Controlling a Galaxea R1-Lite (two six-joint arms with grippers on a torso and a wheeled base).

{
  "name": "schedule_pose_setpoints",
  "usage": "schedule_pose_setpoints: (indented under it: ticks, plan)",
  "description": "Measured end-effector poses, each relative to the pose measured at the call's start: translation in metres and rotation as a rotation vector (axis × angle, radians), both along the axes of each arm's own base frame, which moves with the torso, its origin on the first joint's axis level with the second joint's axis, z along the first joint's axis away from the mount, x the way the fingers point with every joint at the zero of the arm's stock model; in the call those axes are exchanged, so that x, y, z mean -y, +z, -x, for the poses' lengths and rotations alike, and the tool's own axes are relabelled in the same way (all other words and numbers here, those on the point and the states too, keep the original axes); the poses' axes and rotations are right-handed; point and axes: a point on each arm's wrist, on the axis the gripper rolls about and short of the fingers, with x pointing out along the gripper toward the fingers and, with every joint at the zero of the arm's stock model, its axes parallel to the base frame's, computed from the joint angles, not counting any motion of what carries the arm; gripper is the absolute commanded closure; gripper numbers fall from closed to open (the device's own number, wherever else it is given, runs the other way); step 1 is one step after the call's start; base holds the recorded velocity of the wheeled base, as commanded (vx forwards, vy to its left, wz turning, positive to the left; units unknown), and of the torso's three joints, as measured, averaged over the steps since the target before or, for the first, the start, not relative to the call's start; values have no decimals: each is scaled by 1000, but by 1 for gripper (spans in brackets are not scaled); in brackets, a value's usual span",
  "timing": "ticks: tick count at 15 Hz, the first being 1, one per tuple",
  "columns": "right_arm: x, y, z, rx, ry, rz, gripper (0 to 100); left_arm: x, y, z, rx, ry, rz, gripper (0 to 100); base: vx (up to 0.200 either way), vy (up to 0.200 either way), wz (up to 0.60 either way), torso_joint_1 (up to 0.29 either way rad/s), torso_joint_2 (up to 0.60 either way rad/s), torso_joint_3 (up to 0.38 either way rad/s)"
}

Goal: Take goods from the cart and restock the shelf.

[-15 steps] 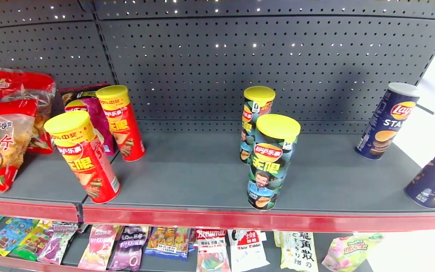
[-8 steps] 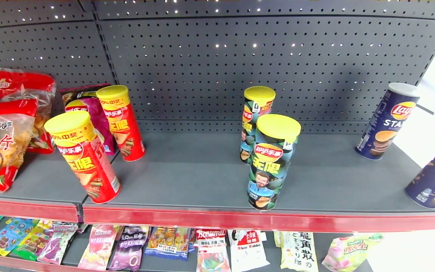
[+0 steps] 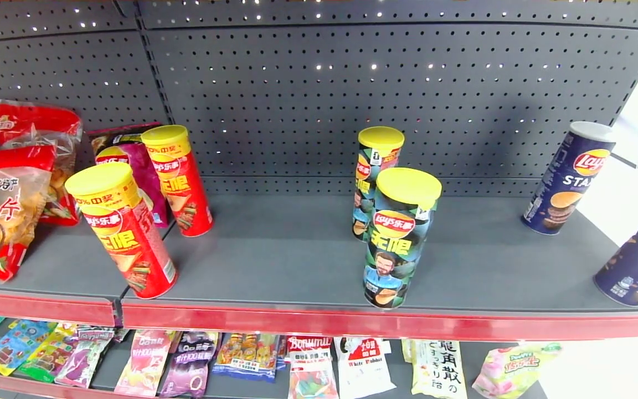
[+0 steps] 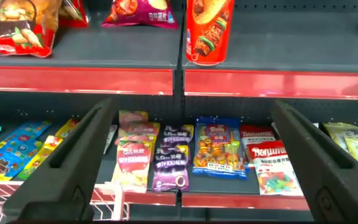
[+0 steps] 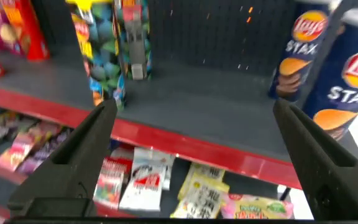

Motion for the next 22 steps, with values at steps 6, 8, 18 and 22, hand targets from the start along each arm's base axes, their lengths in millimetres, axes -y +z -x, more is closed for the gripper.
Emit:
schedule_pose_setpoints:
  ticks: [6,8,18,22]
  plan:
    - [-9,14,-71,-351,125,95,0,0,0,0,0,0,-1,0,0,0,0,0,0,0]
    - [-17,13,-99,-467,173,125,0,0,0,0,0,-1,-1,0,0,0,0,0,0,0]
    - [-80,1,-236,-635,101,261,0,0,0,0,0,0,-2,0,0,0,0,0,0,0]
    - [-97,-7,-255,-666,104,295,0,0,0,0,0,0,-2,0,0,0,0,0,0,0]
